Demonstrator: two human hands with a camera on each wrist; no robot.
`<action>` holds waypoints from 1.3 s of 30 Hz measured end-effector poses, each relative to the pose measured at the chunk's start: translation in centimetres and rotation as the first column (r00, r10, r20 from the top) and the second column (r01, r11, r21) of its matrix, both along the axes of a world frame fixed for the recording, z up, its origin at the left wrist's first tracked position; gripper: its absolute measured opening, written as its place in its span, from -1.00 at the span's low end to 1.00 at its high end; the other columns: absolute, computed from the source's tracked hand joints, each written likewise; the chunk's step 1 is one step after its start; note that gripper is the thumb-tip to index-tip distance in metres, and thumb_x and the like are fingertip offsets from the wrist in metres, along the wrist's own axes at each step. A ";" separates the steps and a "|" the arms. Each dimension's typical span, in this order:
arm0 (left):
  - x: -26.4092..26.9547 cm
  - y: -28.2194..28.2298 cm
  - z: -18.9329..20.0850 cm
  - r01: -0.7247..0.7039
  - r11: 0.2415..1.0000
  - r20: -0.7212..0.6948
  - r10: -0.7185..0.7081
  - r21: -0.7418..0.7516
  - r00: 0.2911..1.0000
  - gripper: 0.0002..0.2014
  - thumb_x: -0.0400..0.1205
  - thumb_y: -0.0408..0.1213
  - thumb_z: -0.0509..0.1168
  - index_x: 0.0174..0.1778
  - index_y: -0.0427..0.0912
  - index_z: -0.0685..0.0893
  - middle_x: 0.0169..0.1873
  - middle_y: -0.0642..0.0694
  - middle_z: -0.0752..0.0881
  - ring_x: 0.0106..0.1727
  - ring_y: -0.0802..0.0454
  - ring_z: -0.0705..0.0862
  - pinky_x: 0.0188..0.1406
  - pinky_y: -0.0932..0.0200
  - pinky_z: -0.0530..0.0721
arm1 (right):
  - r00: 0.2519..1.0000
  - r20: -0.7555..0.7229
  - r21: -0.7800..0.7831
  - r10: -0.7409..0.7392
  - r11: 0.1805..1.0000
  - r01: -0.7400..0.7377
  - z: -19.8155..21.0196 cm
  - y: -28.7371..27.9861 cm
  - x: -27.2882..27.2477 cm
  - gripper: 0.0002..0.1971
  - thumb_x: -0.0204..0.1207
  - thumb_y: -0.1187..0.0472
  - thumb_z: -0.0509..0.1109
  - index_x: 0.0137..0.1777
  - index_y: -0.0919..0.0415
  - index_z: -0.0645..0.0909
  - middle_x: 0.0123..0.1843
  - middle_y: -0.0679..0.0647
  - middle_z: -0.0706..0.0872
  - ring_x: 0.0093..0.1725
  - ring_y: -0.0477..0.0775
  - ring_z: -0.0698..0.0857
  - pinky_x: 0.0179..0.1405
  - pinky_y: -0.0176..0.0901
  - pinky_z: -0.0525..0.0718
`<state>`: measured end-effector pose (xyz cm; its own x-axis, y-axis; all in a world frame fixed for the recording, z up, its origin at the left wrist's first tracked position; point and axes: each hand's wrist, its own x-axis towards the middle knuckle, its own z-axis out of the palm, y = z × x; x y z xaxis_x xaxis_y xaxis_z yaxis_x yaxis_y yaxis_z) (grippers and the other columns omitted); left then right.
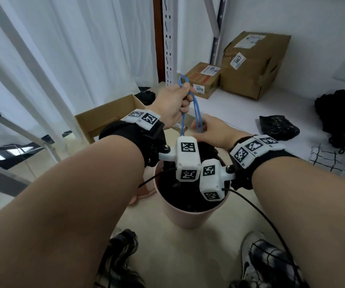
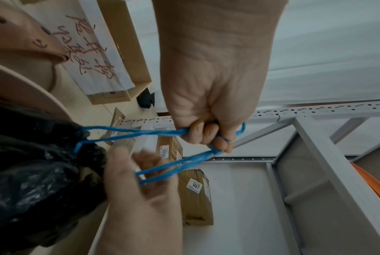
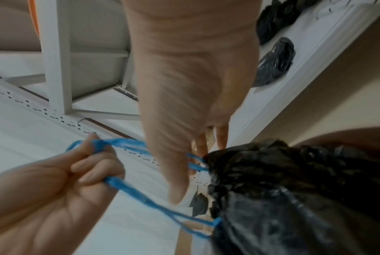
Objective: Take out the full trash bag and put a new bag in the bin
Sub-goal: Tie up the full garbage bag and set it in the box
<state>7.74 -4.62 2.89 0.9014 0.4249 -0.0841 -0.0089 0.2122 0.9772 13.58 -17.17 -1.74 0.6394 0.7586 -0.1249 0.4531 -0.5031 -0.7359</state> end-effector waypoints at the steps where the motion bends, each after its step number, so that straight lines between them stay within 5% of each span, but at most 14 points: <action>1: 0.0 0.0 0.1 0.015 1.000 0.009 -0.014 -0.020 1.000 -0.69 0.77 -0.29 0.04 -0.26 -0.23 0.52 -0.45 -0.07 0.42 -0.64 0.24 0.30 -0.64 0.42 0.28 | 0.991 -0.131 0.079 0.022 0.997 -0.012 0.2 0.3 -0.1 -0.71 0.45 0.19 0.51 0.10 0.15 0.53 0.01 0.08 0.64 0.03 0.06 0.64 0.12 -0.15 0.58; 3: -0.1 0.3 0.0 0.000 0.999 0.028 0.001 -0.042 1.000 -0.70 0.77 -0.30 0.05 -0.25 -0.25 0.53 -0.44 -0.07 0.42 -0.62 0.24 0.29 -0.62 0.43 0.27 | 0.965 -0.223 0.053 0.136 0.990 -0.128 0.5 0.7 -0.7 -0.69 0.47 0.19 0.48 0.19 0.22 0.60 -0.04 0.03 0.70 -0.03 -0.04 0.67 0.19 -0.16 0.57; 5: -0.3 1.0 -0.3 -0.062 0.998 0.033 0.063 -0.032 0.997 -0.70 0.77 -0.31 0.04 -0.25 -0.25 0.54 -0.45 -0.06 0.41 -0.64 0.24 0.28 -0.63 0.42 0.25 | 0.973 -0.134 -0.086 0.186 0.976 -0.199 0.2 0.8 -0.9 -0.88 0.50 0.19 0.46 -0.10 0.25 0.72 -0.24 -0.02 0.70 -0.21 -0.11 0.62 0.02 -0.23 0.56; 7: -0.6 1.9 -0.8 -0.156 0.987 0.008 0.155 0.035 0.988 -0.69 0.77 -0.29 0.05 -0.27 -0.22 0.55 -0.48 -0.04 0.40 -0.68 0.25 0.25 -0.62 0.37 0.23 | 0.984 -0.015 -0.182 0.179 0.967 -0.178 -0.3 0.3 -0.9 -0.79 0.52 0.16 0.43 -0.35 0.09 0.65 -0.33 -0.10 0.64 -0.26 -0.12 0.58 -0.10 -0.26 0.50; 12: -0.9 2.7 -1.6 -0.258 0.955 -0.018 0.264 0.143 0.964 -0.68 0.76 -0.27 0.06 -0.30 -0.17 0.54 -0.47 -0.04 0.39 -0.58 0.15 0.23 -0.53 0.31 0.25 | 0.966 0.035 -0.331 0.256 0.915 -0.230 -1.5 0.5 -0.9 -0.73 0.61 0.10 0.31 0.00 0.34 0.64 0.01 0.28 0.72 0.04 0.24 0.65 0.05 -0.10 0.53; 16: -0.7 3.0 -1.3 -0.252 0.959 -0.001 0.254 0.133 0.967 -0.69 0.76 -0.28 0.06 -0.27 -0.19 0.57 -0.45 -0.04 0.41 -0.54 0.15 0.24 -0.54 0.34 0.27 | 0.965 -0.012 -0.326 0.264 0.911 -0.253 -1.8 0.3 -0.9 -0.63 0.62 0.00 0.26 0.19 0.32 0.57 0.17 0.26 0.69 0.18 0.25 0.64 0.28 0.04 0.53; 20: -1.6 4.1 -2.3 -0.281 0.937 0.017 0.283 0.206 0.959 -0.71 0.75 -0.28 0.10 -0.25 -0.17 0.61 -0.44 -0.04 0.43 -0.49 0.12 0.27 -0.48 0.33 0.29 | 0.974 0.025 -0.276 0.226 0.938 -0.211 -2.3 -0.6 -0.7 -0.73 0.64 0.17 0.26 0.15 0.39 0.57 0.06 0.24 0.68 0.07 0.18 0.62 0.11 -0.11 0.48; 23: -1.9 4.6 -2.7 -0.233 0.910 -0.013 0.252 0.344 0.968 -0.84 0.69 -0.20 0.22 -0.07 -0.20 0.63 -0.30 -0.07 0.55 -0.35 0.10 0.47 -0.28 0.24 0.51 | 0.976 0.160 -0.294 0.145 0.951 -0.093 -3.0 -0.2 -0.5 -0.82 0.62 0.20 0.29 -0.19 0.27 0.55 -0.10 0.25 0.62 -0.06 0.15 0.58 -0.10 -0.17 0.40; 26: -2.2 4.7 -4.2 -0.042 0.858 -0.307 0.229 0.512 0.924 -0.12 0.35 0.36 0.35 0.46 -0.11 0.32 0.24 -0.20 0.53 0.18 -0.09 0.59 0.20 -0.07 0.65 | 0.977 0.208 -0.242 0.037 0.970 0.015 -3.8 -0.2 0.1 -0.76 0.58 0.24 0.34 -0.30 0.24 0.44 -0.17 0.22 0.56 -0.12 0.15 0.57 -0.13 -0.11 0.49; 29: -2.5 4.0 -7.2 0.325 0.778 -0.623 0.108 0.538 0.774 0.28 -0.06 0.67 0.25 0.43 -0.22 0.43 0.22 -0.17 0.61 0.14 -0.12 0.68 0.15 -0.12 0.73 | 0.977 0.204 -0.206 -0.069 0.972 0.112 -4.3 -0.5 0.5 -0.63 0.55 0.28 0.37 -0.45 0.13 0.34 -0.30 0.13 0.53 -0.14 0.11 0.56 -0.30 -0.12 0.50; 32: -2.8 1.9 -9.0 0.582 0.733 -0.766 -0.132 0.352 0.629 -0.04 0.08 0.50 0.40 0.06 -0.33 0.67 -0.14 -0.22 0.73 -0.18 -0.10 0.71 0.22 -0.05 0.69 | 0.981 0.147 -0.185 -0.125 0.971 0.152 -4.9 -0.6 0.5 -0.61 0.52 0.31 0.40 -0.46 0.09 0.31 -0.32 0.11 0.51 -0.15 0.10 0.54 -0.38 -0.22 0.50; 35: -2.3 0.0 -10.0 0.515 0.795 -0.689 -0.177 0.321 0.703 -0.58 0.52 -0.08 0.45 0.18 -0.28 0.61 -0.04 -0.10 0.68 -0.06 -0.08 0.70 0.22 0.08 0.63 | 0.979 -0.076 -0.114 -0.187 0.977 0.178 -5.7 -0.9 0.6 -0.68 0.52 0.43 0.37 -0.39 0.15 0.41 -0.22 0.20 0.57 -0.10 0.24 0.66 -0.24 0.09 0.80; 37: -1.7 -0.4 -10.2 0.541 0.672 -0.666 -0.094 0.506 0.740 -0.57 0.58 -0.07 0.38 0.29 -0.25 0.62 0.11 -0.12 0.68 0.11 -0.04 0.66 0.04 0.29 0.53 | 0.986 -0.090 -0.108 -0.140 0.986 0.131 -6.0 -1.0 0.5 -0.84 0.52 0.46 0.35 -0.25 0.24 0.54 -0.11 0.26 0.60 -0.06 0.29 0.70 -0.27 0.07 0.81; 39: -1.5 -0.5 -10.7 0.579 0.610 -0.673 -0.099 0.541 0.733 -0.60 0.61 -0.09 0.35 0.33 -0.17 0.63 0.16 -0.12 0.67 0.16 0.02 0.61 -0.07 0.43 0.48 | 0.995 0.077 -0.227 -0.060 0.971 0.076 -6.1 -1.0 0.3 -0.90 0.52 0.40 0.34 -0.02 0.33 0.66 -0.09 0.25 0.65 -0.04 0.24 0.69 -0.21 -0.11 0.61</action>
<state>6.23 -5.08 -7.80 0.8767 0.2363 -0.4189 0.4651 -0.6385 0.6132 13.88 -18.15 -7.79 0.7020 0.6689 -0.2444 0.4575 -0.6866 -0.5651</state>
